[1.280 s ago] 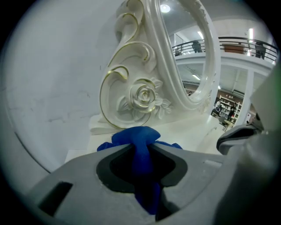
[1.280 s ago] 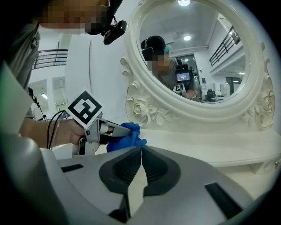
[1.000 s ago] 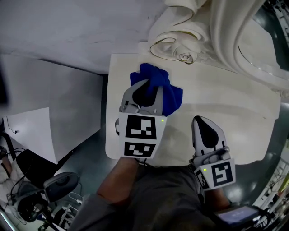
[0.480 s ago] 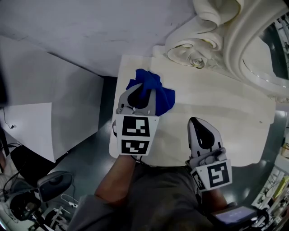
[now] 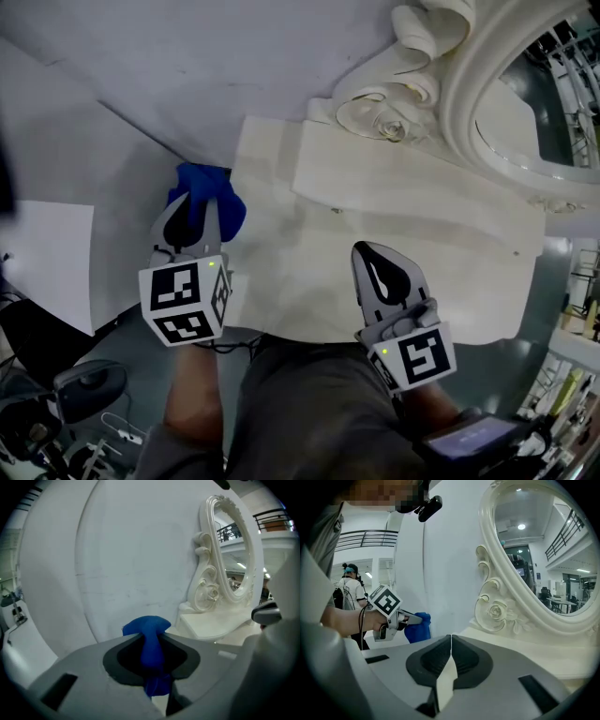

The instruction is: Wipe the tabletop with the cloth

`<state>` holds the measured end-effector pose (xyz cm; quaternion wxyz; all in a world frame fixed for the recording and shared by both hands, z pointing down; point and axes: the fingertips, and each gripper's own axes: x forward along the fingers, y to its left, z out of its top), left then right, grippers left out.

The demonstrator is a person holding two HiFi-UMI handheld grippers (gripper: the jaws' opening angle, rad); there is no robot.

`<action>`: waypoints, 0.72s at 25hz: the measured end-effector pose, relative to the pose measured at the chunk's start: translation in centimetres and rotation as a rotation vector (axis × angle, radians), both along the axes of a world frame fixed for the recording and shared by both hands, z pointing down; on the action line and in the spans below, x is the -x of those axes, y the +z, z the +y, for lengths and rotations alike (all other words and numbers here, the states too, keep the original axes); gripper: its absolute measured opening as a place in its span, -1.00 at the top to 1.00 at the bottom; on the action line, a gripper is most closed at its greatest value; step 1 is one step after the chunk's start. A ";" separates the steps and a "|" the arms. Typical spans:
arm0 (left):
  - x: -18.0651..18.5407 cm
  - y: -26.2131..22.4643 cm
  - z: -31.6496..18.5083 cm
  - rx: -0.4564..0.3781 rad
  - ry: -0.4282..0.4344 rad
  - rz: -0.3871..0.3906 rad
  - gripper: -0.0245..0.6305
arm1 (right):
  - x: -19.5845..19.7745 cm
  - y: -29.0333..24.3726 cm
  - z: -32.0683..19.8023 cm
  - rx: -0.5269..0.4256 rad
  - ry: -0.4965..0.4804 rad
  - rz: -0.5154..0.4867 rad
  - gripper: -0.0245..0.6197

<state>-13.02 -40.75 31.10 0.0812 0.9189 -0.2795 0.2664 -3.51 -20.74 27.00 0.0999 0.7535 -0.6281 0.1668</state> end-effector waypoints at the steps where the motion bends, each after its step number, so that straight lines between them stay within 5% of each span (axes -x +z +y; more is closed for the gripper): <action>1: 1.1 -0.6 -0.4 -0.017 -0.022 -0.004 0.64 | 0.3 -0.2 0.0 -0.007 -0.013 0.001 0.88; 9: 6.8 -3.5 -0.1 -0.123 -0.157 -0.045 0.63 | 1.0 -0.3 2.7 -0.024 -0.072 -0.015 0.88; 18: 7.1 4.4 2.7 -0.077 -0.160 -0.137 0.63 | 1.2 3.6 5.5 0.068 -0.072 -0.049 0.88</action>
